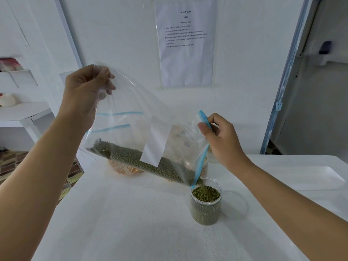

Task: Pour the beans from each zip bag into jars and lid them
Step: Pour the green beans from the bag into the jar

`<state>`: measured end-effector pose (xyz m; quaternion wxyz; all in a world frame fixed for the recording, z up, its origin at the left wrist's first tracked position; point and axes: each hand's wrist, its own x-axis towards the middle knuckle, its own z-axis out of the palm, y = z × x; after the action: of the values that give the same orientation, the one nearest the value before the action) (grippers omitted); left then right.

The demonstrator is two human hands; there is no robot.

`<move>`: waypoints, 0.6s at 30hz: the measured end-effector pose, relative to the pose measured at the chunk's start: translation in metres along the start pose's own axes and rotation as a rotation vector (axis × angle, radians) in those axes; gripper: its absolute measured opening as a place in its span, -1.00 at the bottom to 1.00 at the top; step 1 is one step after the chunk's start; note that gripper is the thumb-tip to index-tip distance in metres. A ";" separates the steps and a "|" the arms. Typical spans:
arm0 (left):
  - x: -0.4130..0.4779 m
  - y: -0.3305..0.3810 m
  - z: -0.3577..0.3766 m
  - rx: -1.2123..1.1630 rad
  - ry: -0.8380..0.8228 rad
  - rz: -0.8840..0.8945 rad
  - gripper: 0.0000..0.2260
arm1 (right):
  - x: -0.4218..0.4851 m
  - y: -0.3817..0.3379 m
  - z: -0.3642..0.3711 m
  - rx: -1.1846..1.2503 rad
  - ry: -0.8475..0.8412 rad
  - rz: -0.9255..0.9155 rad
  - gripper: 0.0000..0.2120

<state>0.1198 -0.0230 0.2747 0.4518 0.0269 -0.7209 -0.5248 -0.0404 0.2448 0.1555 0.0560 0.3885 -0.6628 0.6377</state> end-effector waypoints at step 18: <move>-0.002 -0.004 0.002 -0.005 -0.005 -0.020 -0.77 | 0.004 -0.005 -0.007 -0.032 0.026 -0.010 -0.70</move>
<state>0.1178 -0.0224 0.2706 0.4447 0.0314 -0.7205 -0.5311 -0.0428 0.2501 0.1630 0.0740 0.3827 -0.6700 0.6318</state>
